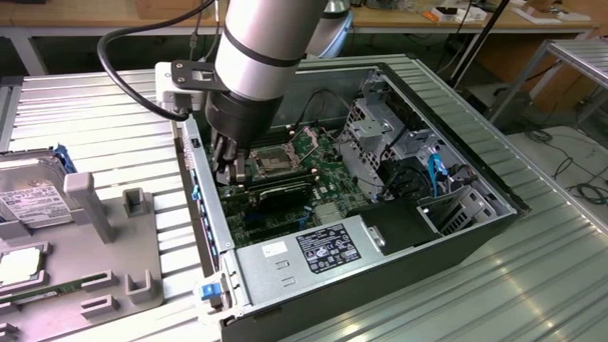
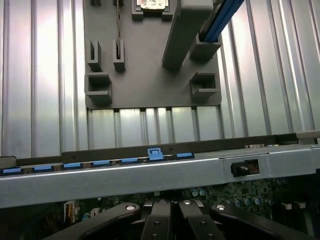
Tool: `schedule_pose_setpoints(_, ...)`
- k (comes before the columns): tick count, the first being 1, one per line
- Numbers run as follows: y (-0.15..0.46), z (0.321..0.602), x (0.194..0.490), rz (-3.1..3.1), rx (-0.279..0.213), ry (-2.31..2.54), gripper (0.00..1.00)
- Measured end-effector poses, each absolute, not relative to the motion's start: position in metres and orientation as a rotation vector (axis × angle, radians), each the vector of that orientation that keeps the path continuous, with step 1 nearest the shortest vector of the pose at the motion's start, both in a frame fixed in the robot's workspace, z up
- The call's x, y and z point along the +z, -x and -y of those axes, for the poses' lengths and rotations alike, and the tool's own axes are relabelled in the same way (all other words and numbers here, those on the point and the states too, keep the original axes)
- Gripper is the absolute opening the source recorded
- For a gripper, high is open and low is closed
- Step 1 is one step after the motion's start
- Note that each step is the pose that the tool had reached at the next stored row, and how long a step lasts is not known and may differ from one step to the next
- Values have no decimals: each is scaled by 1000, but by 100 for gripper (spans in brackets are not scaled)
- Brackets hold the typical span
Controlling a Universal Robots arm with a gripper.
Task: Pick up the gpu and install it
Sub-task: 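Press down on the gpu until it lock into place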
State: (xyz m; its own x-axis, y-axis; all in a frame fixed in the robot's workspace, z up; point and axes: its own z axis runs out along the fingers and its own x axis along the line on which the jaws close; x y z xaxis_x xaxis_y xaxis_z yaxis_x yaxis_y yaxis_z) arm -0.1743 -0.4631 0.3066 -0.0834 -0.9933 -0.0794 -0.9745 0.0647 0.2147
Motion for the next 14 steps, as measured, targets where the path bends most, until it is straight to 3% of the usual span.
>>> schedule_pose_setpoints(14,164,464,307,2219,-324,-2069,11)
